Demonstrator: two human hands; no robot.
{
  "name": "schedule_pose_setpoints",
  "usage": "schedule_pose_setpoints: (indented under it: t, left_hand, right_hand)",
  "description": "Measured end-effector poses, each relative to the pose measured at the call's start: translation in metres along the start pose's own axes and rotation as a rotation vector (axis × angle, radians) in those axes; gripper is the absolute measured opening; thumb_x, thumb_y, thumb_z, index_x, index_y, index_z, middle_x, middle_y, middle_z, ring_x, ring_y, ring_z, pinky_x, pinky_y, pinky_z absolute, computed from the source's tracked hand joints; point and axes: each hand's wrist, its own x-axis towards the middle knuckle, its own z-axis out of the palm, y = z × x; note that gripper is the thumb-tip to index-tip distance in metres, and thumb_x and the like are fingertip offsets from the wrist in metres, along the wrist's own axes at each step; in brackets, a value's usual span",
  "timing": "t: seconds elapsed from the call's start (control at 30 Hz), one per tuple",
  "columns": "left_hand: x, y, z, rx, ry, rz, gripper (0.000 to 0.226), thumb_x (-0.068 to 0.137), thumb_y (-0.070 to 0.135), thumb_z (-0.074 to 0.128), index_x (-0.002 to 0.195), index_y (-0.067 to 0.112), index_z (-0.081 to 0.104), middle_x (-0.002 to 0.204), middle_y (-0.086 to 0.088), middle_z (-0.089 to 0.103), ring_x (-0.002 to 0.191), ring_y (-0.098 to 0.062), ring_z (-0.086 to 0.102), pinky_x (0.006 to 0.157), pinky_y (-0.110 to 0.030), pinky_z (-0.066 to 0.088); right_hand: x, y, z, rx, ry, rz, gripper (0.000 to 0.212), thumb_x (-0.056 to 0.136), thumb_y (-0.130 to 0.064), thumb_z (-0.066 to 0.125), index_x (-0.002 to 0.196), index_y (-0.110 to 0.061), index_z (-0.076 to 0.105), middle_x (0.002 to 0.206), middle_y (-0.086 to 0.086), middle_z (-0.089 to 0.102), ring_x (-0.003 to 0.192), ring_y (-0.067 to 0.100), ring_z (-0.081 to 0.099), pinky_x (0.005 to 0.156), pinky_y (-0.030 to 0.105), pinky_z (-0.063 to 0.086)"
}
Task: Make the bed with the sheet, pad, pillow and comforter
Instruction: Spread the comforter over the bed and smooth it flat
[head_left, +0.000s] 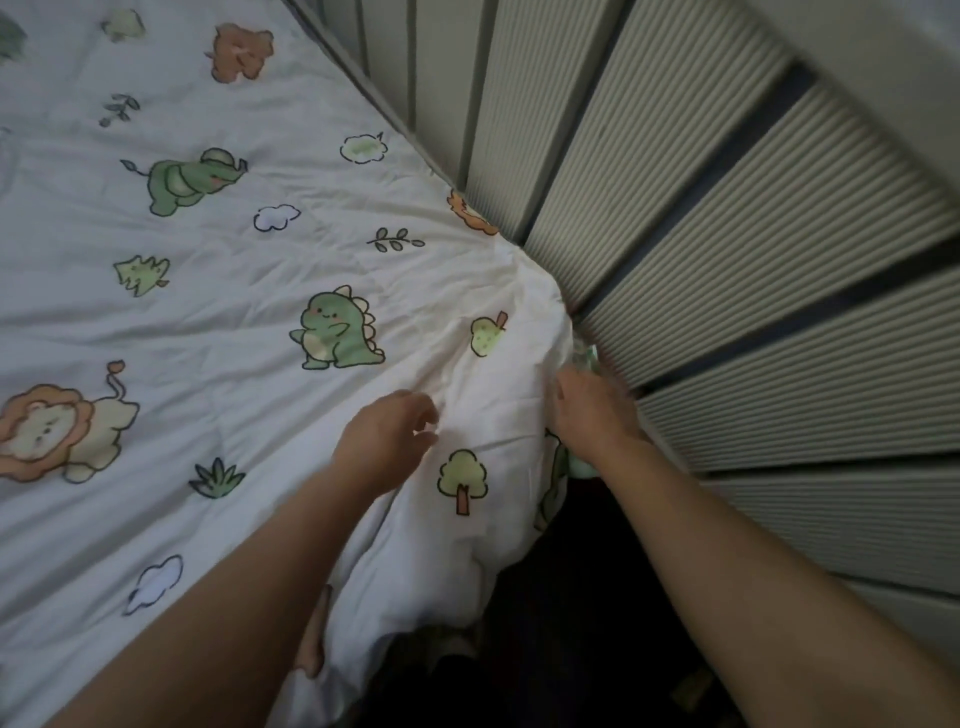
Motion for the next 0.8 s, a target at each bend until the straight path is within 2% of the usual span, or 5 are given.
schedule_pose_setpoints:
  t: [0.17,0.3,0.43,0.6,0.8]
  left_hand:
    - [-0.044,-0.002,0.01,0.017,-0.201,-0.022,0.028,0.083,0.04,0.067,0.105,0.024,0.062,0.097,0.007,0.062,0.092,-0.016,0.06,0.078,-0.029,0.047]
    - [-0.061,-0.008,0.031,0.055,-0.288,-0.104,0.058,0.069,0.05,0.076,0.114,0.021,0.055,0.109,0.002,0.057,0.101,-0.019,0.055,0.079,-0.029,0.043]
    - [-0.069,-0.016,0.057,0.181,-0.276,-0.128,0.053,0.07,0.048,0.075,0.105,0.015,0.052,0.109,-0.004,0.054,0.102,-0.024,0.053,0.08,-0.032,0.041]
    - [-0.073,0.0,0.077,0.179,-0.249,-0.142,0.022,0.085,0.036,0.06,0.081,0.019,0.047,0.103,-0.011,0.062,0.097,-0.03,0.058,0.073,-0.033,0.042]
    - [-0.062,0.077,0.103,0.174,-0.25,0.011,0.026,0.092,0.035,0.052,0.098,0.01,0.055,0.109,-0.015,0.061,0.102,-0.035,0.056,0.076,-0.034,0.04]
  right_hand:
    - [-0.047,-0.002,0.042,0.381,-0.336,0.303,0.053,0.091,-0.054,0.046,0.121,-0.012,0.059,0.121,0.013,0.061,0.103,0.031,0.059,0.081,0.033,0.05]
    - [-0.058,-0.025,0.063,0.761,-0.345,0.456,0.067,0.081,-0.057,0.061,0.13,-0.011,0.053,0.119,0.013,0.061,0.094,0.026,0.058,0.065,0.03,0.05]
    - [-0.05,-0.038,0.085,0.622,-0.189,0.449,0.054,0.083,-0.038,0.067,0.126,-0.007,0.054,0.124,0.013,0.058,0.11,0.034,0.058,0.088,0.041,0.053]
    - [-0.053,-0.025,0.079,0.371,-0.106,0.341,0.029,0.09,-0.019,0.058,0.117,-0.009,0.053,0.12,0.013,0.057,0.111,0.033,0.056,0.079,0.033,0.044]
    - [-0.064,0.043,0.037,0.095,0.063,0.339,0.032,0.088,-0.017,0.061,0.118,-0.009,0.053,0.119,0.015,0.061,0.11,0.035,0.059,0.086,0.038,0.048]
